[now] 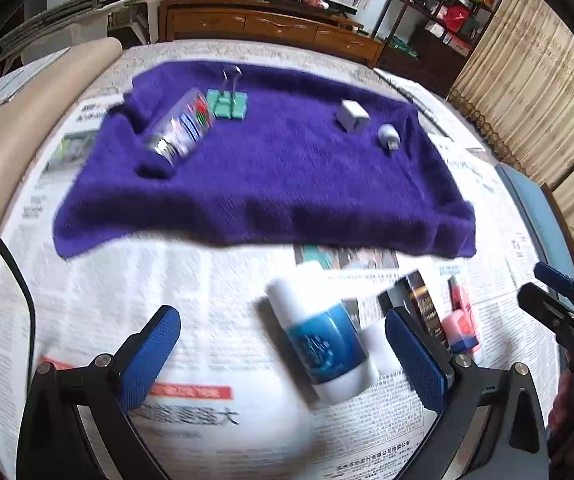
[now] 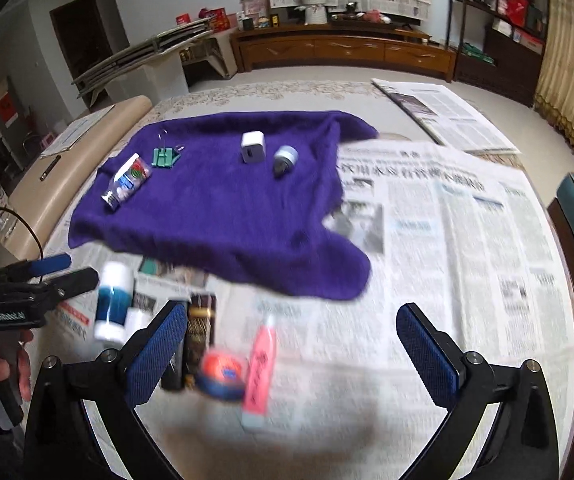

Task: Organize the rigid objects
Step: 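Grasp the white-blue deodorant stick with the left tool, then grasp the pink highlighter with the right tool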

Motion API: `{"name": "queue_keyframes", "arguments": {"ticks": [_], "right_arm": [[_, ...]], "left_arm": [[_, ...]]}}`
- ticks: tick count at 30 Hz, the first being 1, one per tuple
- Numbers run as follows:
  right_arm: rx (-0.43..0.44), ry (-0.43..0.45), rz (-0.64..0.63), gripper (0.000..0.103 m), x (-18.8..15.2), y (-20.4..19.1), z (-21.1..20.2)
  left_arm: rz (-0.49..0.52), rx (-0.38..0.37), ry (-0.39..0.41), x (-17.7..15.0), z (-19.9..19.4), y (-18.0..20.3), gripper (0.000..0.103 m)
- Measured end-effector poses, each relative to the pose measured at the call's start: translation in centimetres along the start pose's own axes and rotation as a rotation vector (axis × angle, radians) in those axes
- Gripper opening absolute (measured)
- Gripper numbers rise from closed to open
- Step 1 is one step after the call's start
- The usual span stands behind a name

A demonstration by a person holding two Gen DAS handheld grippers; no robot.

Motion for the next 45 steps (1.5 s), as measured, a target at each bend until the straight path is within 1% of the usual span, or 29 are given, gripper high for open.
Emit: {"name": "queue_keyframes", "arguments": {"ticks": [3, 5, 6, 8, 11, 14, 17, 19, 20, 22, 23, 25, 26, 27, 31, 36, 39, 42, 45], "right_arm": [[0.017, 0.023, 0.027, 0.103, -1.4, 0.7, -0.2], [0.025, 0.049, 0.043, 0.103, -2.2, 1.2, -0.3], [0.032, 0.058, 0.056, 0.103, -2.6, 1.5, -0.2], [0.047, 0.052, 0.073, 0.103, -3.1, 1.9, 0.3], [0.043, 0.057, 0.067, 0.103, -3.5, 2.1, 0.6], [0.039, 0.049, 0.058, 0.103, -4.0, 2.0, 1.2], [0.052, 0.038, 0.050, 0.103, -4.5, 1.8, 1.4], [0.049, 0.040, 0.048, 0.103, -4.8, 1.8, 1.5], [0.048, 0.042, 0.049, 0.103, -4.9, 1.8, 1.5], [0.041, 0.041, 0.056, 0.103, -5.0, 2.1, 1.4], [0.041, 0.042, 0.061, 0.103, -5.0, 2.3, 1.3], [0.056, 0.040, 0.078, 0.103, -5.0, 2.7, 1.3], [0.062, 0.037, 0.085, 0.103, -5.0, 2.8, 1.3], [0.066, 0.031, 0.091, 0.103, -5.0, 2.9, 1.5], [0.057, 0.016, 0.092, 0.103, -5.1, 2.9, 2.0], [0.045, 0.017, 0.078, 0.102, -5.2, 2.7, 2.1], [0.020, 0.024, 0.060, 0.102, -5.1, 2.5, 2.0], [0.019, 0.019, 0.042, 0.099, -4.9, 1.9, 2.3], [-0.038, 0.015, 0.030, 0.096, -4.6, 1.7, 3.1]], "left_arm": [[-0.003, 0.070, -0.017, -0.6, 1.2, -0.2, 0.103], [-0.004, 0.080, -0.025, -0.9, 1.5, -0.4, 0.103], [-0.004, 0.103, -0.023, -1.1, 1.5, -0.6, 0.103], [-0.001, 0.146, -0.016, -1.3, 1.4, -1.0, 0.103], [0.003, 0.150, -0.006, -1.2, 1.6, -1.0, 0.103], [0.035, 0.177, 0.016, -0.9, 2.0, -0.5, 0.102], [0.087, 0.197, 0.037, -1.0, 2.5, 0.4, 0.098], [0.104, 0.192, 0.066, -1.2, 2.1, 0.8, 0.090], [0.107, 0.181, 0.073, -1.2, 2.0, 1.0, 0.084], [0.122, 0.177, 0.086, -1.1, 1.9, 1.3, 0.079], [0.126, 0.174, 0.089, -1.1, 1.9, 1.4, 0.074], [0.134, 0.168, 0.102, -0.9, 1.7, 1.5, 0.059], [0.135, 0.164, 0.109, -0.9, 1.5, 1.6, 0.040], [0.136, 0.152, 0.117, -0.9, 1.3, 1.6, 0.034], [0.132, 0.103, 0.118, -1.0, 1.2, 1.4, 0.034], [0.118, 0.110, 0.128, -1.8, -0.1, 0.2, 0.034], [0.104, 0.096, 0.134, -2.1, -0.8, -0.5, 0.034], [0.093, 0.080, 0.133, -2.2, -1.1, -1.1, 0.034], [0.089, 0.067, 0.131, -2.2, -1.2, -1.4, 0.034]]}}
Point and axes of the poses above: each gripper's, at about its wrist camera, not at the fingertips, and z roughly the way its jaws point, y to its right, x to its top, the point moved 8 cm from there along z, roughly the way its jaws point, and after that the axes turned 12 degrees about -y, right-handed, at the moved point
